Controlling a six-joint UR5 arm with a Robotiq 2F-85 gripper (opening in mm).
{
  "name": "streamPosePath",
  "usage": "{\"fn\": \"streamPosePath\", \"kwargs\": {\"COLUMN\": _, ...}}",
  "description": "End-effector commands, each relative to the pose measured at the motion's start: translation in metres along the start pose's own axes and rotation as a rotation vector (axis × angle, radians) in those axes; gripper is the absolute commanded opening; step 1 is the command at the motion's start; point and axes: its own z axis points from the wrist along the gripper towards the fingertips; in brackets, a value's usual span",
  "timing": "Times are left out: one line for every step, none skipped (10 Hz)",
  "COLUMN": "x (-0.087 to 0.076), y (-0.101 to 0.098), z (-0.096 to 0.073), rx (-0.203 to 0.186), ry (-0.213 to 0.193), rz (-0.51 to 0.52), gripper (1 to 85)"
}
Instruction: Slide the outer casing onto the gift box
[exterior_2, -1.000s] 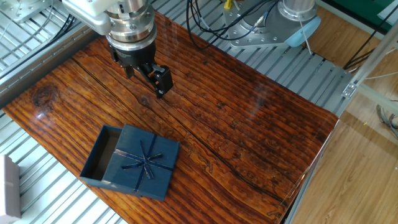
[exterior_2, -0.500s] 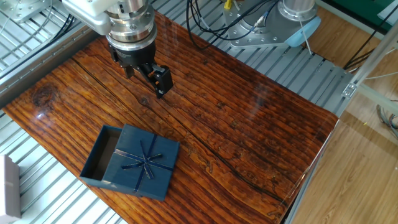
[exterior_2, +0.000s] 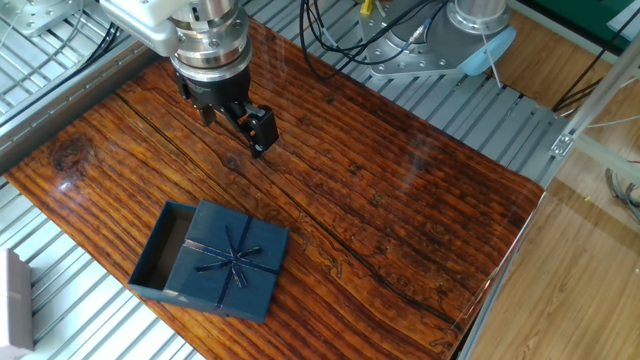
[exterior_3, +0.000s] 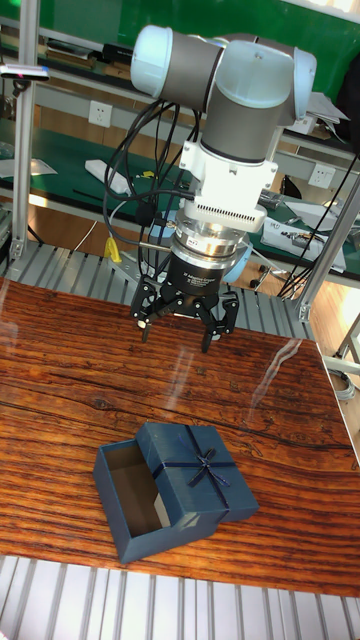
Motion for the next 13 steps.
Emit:
{"fn": "streamPosePath", "kwargs": {"x": 0.0, "y": 0.002, "z": 0.0, "rx": 0.0, "ry": 0.0, "rz": 0.0, "gripper": 84.0}}
{"fn": "streamPosePath", "kwargs": {"x": -0.049, "y": 0.021, "z": -0.004, "rx": -0.079, "ry": -0.192, "rz": 0.125, "gripper": 1.0}}
{"fn": "streamPosePath", "kwargs": {"x": -0.052, "y": 0.021, "z": -0.001, "rx": -0.065, "ry": -0.216, "rz": 0.129, "gripper": 1.0}}
{"fn": "streamPosePath", "kwargs": {"x": -0.053, "y": 0.02, "z": 0.0, "rx": -0.054, "ry": -0.224, "rz": 0.129, "gripper": 1.0}}
{"fn": "streamPosePath", "kwargs": {"x": -0.054, "y": 0.02, "z": 0.0, "rx": -0.054, "ry": -0.226, "rz": 0.132, "gripper": 1.0}}
{"fn": "streamPosePath", "kwargs": {"x": -0.054, "y": 0.02, "z": 0.0, "rx": -0.054, "ry": -0.226, "rz": 0.134, "gripper": 1.0}}
{"fn": "streamPosePath", "kwargs": {"x": -0.054, "y": 0.021, "z": 0.0, "rx": -0.055, "ry": -0.225, "rz": 0.143, "gripper": 1.0}}
{"fn": "streamPosePath", "kwargs": {"x": -0.053, "y": 0.021, "z": -0.001, "rx": -0.058, "ry": -0.22, "rz": 0.167, "gripper": 1.0}}
{"fn": "streamPosePath", "kwargs": {"x": -0.048, "y": 0.023, "z": -0.001, "rx": -0.057, "ry": -0.2, "rz": 0.19, "gripper": 1.0}}
{"fn": "streamPosePath", "kwargs": {"x": -0.04, "y": 0.027, "z": 0.0, "rx": -0.058, "ry": -0.169, "rz": 0.198, "gripper": 1.0}}
{"fn": "streamPosePath", "kwargs": {"x": -0.027, "y": 0.033, "z": 0.002, "rx": -0.057, "ry": -0.128, "rz": 0.184, "gripper": 1.0}}
{"fn": "streamPosePath", "kwargs": {"x": -0.021, "y": 0.047, "z": 0.005, "rx": -0.084, "ry": -0.117, "rz": 0.175, "gripper": 1.0}}
{"fn": "streamPosePath", "kwargs": {"x": -0.022, "y": 0.053, "z": 0.008, "rx": -0.082, "ry": -0.138, "rz": 0.14, "gripper": 0.7}}
